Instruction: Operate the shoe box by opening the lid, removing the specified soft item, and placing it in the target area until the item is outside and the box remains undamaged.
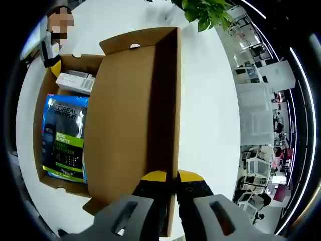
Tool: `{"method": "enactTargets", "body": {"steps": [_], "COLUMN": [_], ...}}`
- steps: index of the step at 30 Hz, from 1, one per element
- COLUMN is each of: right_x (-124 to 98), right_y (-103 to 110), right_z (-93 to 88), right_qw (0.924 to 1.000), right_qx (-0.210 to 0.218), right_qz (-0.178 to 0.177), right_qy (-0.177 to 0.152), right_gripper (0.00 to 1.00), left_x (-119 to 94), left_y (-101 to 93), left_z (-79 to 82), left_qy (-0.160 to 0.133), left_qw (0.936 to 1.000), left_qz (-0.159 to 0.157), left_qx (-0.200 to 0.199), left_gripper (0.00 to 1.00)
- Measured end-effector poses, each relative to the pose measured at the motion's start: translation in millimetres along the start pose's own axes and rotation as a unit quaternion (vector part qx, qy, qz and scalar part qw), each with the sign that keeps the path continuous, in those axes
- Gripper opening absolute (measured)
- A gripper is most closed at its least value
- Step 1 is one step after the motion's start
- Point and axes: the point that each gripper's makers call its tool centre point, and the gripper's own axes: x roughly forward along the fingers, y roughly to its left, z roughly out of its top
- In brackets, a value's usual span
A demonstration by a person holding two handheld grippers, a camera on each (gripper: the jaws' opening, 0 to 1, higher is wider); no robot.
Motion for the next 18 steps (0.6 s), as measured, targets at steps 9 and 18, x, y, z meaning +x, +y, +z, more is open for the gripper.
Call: {"method": "enactTargets", "body": {"steps": [9,18], "right_x": [14,28], "right_y": [1,1], "right_z": [-1.7,-2.6], "right_qw": [0.9996,0.9967], "right_qx": [0.001,0.002], "right_qz": [0.028,0.082], "right_qy": [-0.002,0.003], "right_gripper": [0.04,0.04], "left_x": [0,-1], "left_y": [0.2,-0.4], "left_z": [1.2,2.0], "left_qy": [-0.002,-0.001], "left_qw": [1.0000,1.0000], "left_qz": [-0.001,-0.002], "left_qx": [-0.004,-0.007], "left_gripper": [0.10,0.10]}}
